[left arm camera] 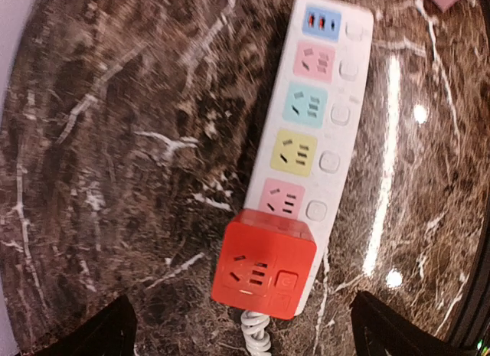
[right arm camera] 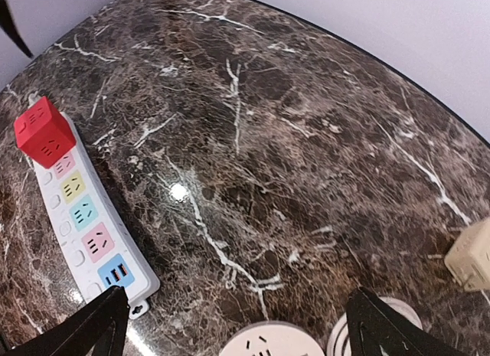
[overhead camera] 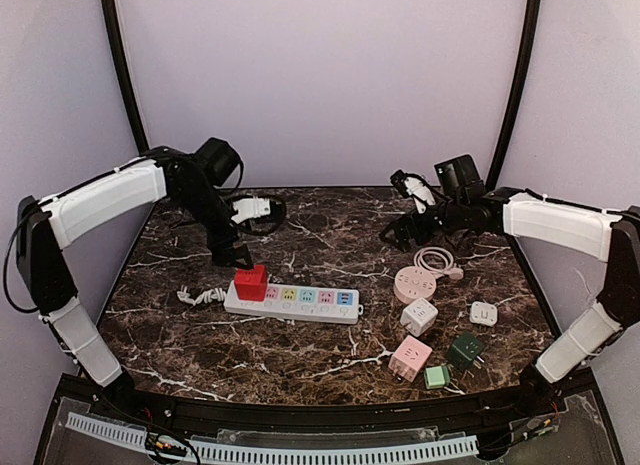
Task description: Insert the plug
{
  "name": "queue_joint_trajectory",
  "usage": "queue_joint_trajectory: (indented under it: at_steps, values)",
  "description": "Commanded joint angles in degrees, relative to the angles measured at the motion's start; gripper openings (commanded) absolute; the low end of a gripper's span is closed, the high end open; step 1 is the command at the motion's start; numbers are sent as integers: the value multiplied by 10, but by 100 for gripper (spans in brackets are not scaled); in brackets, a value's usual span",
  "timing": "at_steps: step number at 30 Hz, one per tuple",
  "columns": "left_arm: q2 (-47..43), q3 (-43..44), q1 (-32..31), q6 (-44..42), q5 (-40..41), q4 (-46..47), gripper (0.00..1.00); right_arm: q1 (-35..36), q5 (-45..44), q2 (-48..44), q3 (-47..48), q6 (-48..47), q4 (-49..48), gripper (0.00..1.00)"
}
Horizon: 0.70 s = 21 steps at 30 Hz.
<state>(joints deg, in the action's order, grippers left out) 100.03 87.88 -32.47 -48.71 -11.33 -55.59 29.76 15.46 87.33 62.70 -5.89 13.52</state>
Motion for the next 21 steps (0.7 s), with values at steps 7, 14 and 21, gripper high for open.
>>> queue_joint_trajectory:
  at_steps: [7,14,21]
  values:
    - [-213,-149,-1,411,-90,272,99,119,-100,-142,-59,154,224,96]
    - [-311,-262,2,478,-107,324,99,214,-104,-183,-146,276,287,95]
    - [-367,-338,26,524,-121,366,99,259,-73,-154,-181,323,290,99]
